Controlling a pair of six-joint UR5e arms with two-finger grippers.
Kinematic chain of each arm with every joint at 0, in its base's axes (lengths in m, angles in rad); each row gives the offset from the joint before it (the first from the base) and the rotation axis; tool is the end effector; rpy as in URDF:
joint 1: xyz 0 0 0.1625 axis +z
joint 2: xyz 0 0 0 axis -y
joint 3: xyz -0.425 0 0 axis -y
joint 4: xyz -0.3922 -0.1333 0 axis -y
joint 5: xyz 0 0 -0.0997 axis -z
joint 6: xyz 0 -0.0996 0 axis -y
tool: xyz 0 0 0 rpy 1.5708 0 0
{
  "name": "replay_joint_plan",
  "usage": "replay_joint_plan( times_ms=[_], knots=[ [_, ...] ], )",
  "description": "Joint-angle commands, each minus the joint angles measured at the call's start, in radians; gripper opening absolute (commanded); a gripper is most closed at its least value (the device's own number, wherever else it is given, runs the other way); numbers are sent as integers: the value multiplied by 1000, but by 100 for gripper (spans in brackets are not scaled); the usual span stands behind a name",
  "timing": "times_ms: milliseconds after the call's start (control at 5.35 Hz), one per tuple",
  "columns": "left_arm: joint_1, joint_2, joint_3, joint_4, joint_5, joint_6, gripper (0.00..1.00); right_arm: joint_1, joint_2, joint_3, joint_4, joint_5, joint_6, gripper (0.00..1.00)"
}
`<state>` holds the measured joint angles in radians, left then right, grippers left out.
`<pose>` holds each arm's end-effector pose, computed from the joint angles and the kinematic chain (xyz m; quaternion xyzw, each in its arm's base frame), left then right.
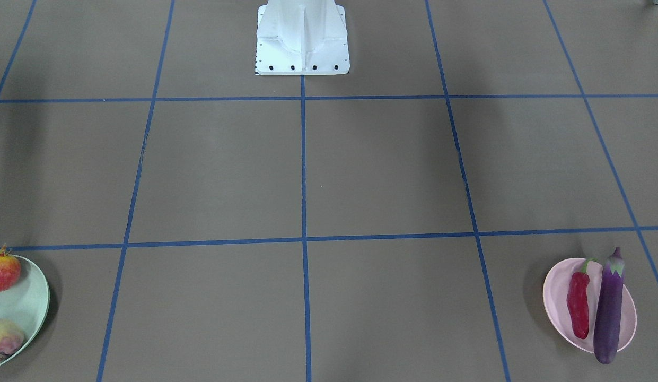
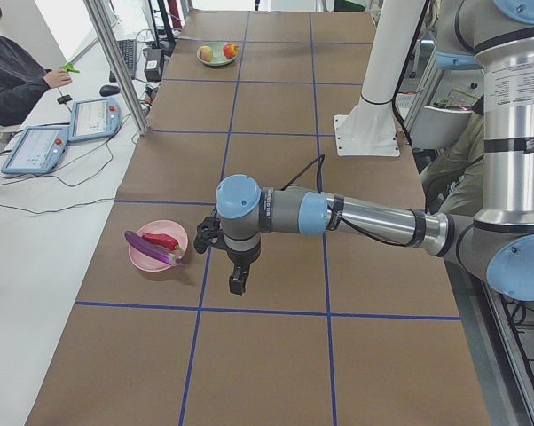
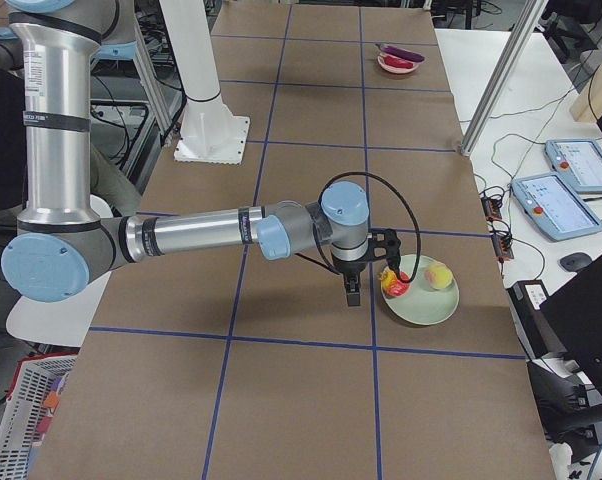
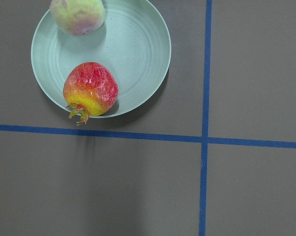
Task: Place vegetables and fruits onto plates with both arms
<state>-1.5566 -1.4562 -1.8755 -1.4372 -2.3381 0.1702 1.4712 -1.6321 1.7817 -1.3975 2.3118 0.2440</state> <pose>-0.0579 -0.4410 0.5765 0.0553 0.3710 0.0959 0.9220 0.0180 -0.4838 0.5663 0.0865 -0.3777 0.0083 0.9218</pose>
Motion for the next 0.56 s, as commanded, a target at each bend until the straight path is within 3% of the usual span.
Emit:
replay_joint_plan(
  times_ms=[0,374],
  knots=[
    [1,7,-10,-2,0,0,100,0,-3,1,0,0,1,100],
    [1,8,-17,-2,0,2,100,-6,-3,1,0,0,4,100]
  ],
)
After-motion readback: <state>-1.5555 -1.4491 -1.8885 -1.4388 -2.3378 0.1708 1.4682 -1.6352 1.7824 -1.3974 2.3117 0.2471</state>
